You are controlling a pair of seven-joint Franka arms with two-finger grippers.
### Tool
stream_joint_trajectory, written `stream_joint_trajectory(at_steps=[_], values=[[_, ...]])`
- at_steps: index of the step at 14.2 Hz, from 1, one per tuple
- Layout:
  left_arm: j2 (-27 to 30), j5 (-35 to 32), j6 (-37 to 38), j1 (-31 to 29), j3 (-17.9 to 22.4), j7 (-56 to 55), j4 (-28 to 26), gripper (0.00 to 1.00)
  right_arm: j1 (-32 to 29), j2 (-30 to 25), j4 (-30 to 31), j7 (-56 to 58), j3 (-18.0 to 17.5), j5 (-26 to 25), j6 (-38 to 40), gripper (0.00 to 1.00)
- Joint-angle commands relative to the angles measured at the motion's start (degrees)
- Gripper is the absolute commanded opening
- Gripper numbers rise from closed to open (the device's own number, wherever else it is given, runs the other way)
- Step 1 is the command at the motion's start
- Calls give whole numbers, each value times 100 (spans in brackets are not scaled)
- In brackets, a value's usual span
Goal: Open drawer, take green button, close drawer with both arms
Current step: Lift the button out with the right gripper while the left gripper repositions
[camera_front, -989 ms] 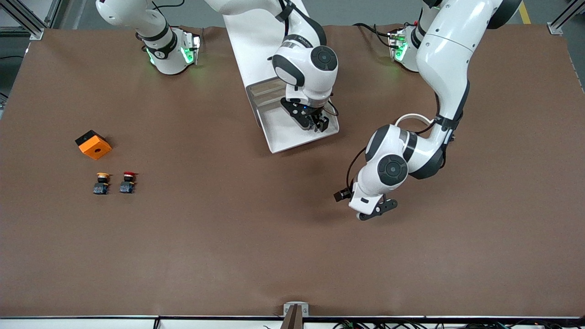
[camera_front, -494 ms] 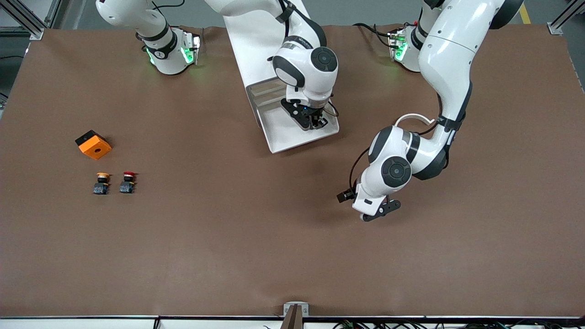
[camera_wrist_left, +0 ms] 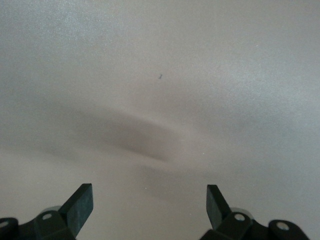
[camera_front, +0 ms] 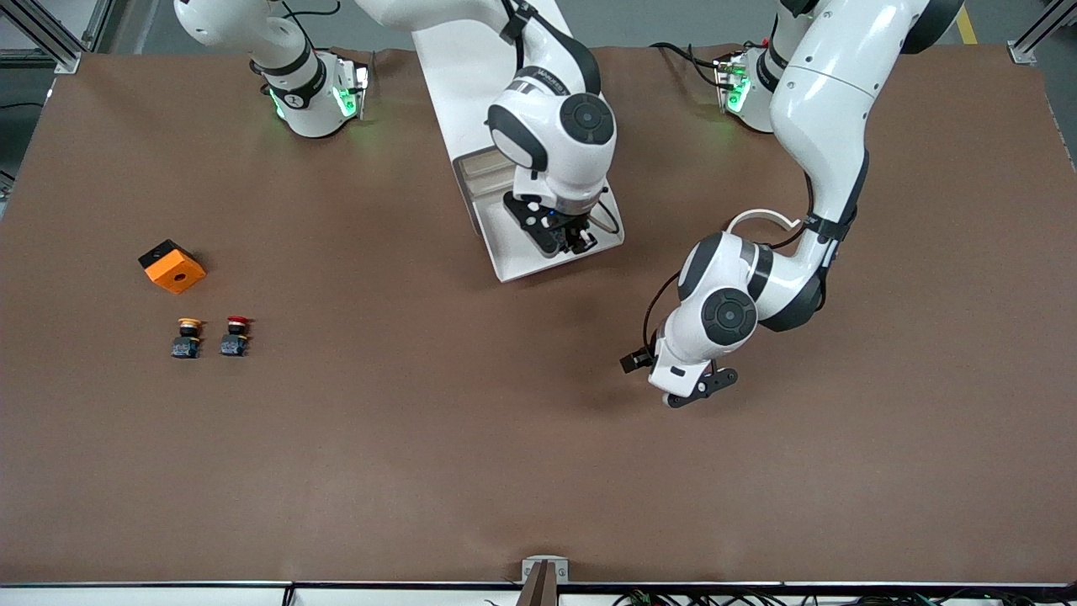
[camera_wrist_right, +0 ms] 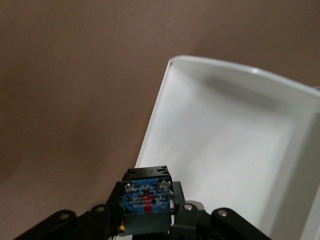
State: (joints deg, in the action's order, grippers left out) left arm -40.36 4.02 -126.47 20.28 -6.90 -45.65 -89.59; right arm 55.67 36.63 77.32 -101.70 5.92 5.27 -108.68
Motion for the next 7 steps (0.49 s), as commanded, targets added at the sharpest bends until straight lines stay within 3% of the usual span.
stream_joint_trajectory(at_steps=[1,7], values=[[63,-112,-44,81,13,21,-68,100,-756,2,-690,981,-82,439,1046,0],[125,-94,157,256,-40,-67,-94,100,-2058,-701,-517,4022,-29,379,1859,0]])
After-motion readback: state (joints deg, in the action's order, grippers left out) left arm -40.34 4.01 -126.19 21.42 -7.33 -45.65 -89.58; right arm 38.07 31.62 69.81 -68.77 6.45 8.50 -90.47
